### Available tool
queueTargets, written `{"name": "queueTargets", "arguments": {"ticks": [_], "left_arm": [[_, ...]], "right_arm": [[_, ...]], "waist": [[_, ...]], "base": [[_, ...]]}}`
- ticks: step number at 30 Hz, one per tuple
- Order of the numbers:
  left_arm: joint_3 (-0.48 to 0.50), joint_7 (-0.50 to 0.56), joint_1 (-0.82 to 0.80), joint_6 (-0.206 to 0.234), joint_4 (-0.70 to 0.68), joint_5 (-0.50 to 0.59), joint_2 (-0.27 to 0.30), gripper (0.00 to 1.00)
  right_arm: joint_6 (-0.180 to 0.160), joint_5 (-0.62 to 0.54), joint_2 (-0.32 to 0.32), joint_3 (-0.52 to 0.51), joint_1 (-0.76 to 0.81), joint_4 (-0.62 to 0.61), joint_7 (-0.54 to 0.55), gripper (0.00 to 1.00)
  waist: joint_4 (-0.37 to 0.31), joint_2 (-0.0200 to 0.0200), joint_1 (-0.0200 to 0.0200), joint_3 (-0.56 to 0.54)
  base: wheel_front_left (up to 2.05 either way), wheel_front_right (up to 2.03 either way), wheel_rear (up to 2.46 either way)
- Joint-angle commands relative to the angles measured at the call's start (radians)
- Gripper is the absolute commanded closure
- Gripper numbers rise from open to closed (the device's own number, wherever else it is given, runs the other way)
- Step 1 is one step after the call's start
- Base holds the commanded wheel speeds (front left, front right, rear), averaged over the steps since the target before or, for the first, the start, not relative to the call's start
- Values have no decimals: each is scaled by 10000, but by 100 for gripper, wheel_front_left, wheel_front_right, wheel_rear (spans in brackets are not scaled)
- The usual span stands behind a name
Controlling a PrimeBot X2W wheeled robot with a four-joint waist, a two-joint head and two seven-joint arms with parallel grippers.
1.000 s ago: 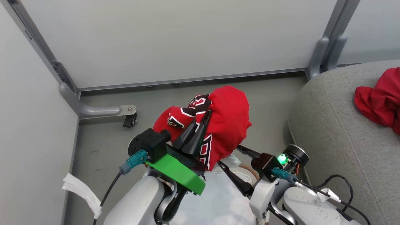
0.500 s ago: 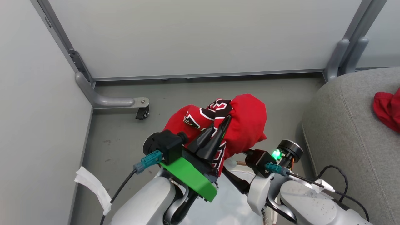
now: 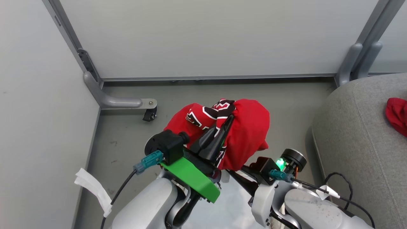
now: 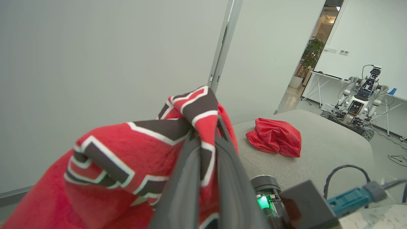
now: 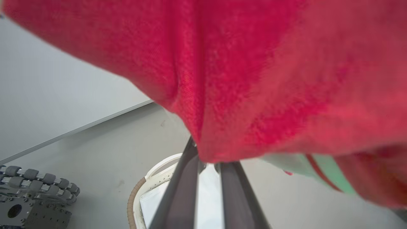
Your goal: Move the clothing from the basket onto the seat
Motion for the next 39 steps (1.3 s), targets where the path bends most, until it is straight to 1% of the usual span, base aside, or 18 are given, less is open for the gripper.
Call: {"name": "queueTargets", "arguments": {"ticks": [1,6,18,21,22,23,27,32,34,39], "left_arm": [[60,-34,44,-31,20,38,-29,100],[260,-36,111,-31,41,133,-89,100],[290,-36,160,-32,106,128,-131,100],[448,-36,202,-32,165,238,-143,100],[488,-36,238,-32,198,293,-154,54],[566,-34,272,-32,287,371,-147,0],[773,-23,348,-32,312,636,-150,0],[1003,-20,552,-32,384,866,-25,0],[1214,-20,596,-32,372,1021,13,0],[1332,-19,721,-32,364,1278,229,0]], "right_arm": [[-14,72,-29,-27,248,58,-3,100],[-14,127,-2,-38,594,141,-3,100],[-14,-171,60,-535,806,17,-3,100],[-14,-267,93,-741,862,-37,-3,100],[-14,-302,106,-799,894,-51,-3,100],[-14,-326,123,-883,945,-47,-3,100],[-14,-537,176,-1084,919,-219,-4,100],[-14,-816,232,-1411,991,-800,-6,100],[-14,-918,268,-1552,1102,-1121,-10,100],[-14,-1194,330,-2067,1216,-1932,-10,100]], "waist": [[-26,0,0,-14],[-184,0,0,-1],[-425,0,0,63],[-476,0,0,72],[-505,0,0,74],[-565,0,0,75],[-935,0,0,154],[-1767,0,0,227],[-2186,0,0,269],[-3426,0,0,481]], "base": [[0,0,0],[0,0,0],[0,0,0],[0,0,0],[0,0,0],[0,0,0],[0,0,0],[0,0,0],[0,0,0],[0,0,0]]}}
